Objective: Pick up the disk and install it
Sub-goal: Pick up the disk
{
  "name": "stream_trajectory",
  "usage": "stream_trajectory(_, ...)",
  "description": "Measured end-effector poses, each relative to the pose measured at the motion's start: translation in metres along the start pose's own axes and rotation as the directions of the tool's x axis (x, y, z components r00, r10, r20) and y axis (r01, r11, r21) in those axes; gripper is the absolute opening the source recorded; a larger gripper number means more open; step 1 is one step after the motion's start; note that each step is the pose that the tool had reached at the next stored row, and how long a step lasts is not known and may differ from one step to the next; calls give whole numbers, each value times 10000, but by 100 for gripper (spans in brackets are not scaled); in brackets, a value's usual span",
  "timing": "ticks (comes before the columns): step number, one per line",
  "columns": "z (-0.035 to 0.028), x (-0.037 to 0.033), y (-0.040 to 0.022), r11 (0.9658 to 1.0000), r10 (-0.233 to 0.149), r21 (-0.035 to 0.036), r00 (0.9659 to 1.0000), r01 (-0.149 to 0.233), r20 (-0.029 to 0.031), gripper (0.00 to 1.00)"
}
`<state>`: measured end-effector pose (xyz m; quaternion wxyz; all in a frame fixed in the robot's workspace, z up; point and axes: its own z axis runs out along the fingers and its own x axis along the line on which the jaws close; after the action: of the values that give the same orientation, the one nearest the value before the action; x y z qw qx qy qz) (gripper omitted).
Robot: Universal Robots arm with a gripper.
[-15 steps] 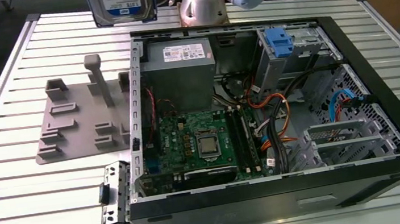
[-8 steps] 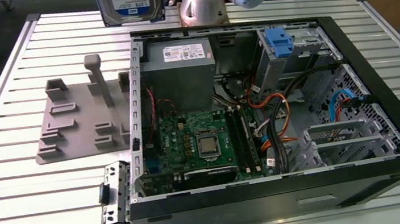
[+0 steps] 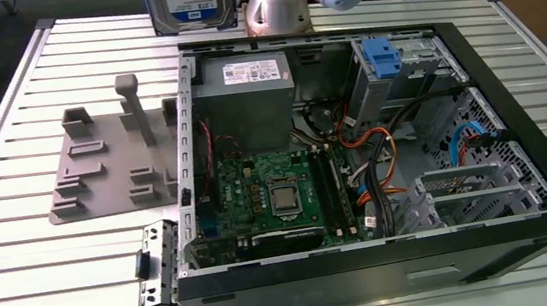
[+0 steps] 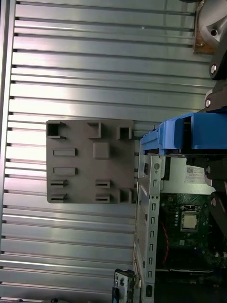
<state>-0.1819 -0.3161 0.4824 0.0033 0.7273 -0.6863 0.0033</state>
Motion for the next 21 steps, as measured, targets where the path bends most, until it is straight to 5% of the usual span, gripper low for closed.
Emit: stream_trajectory(21, 3, 49, -379, 10000, 1, -1, 10000, -1, 0, 36)
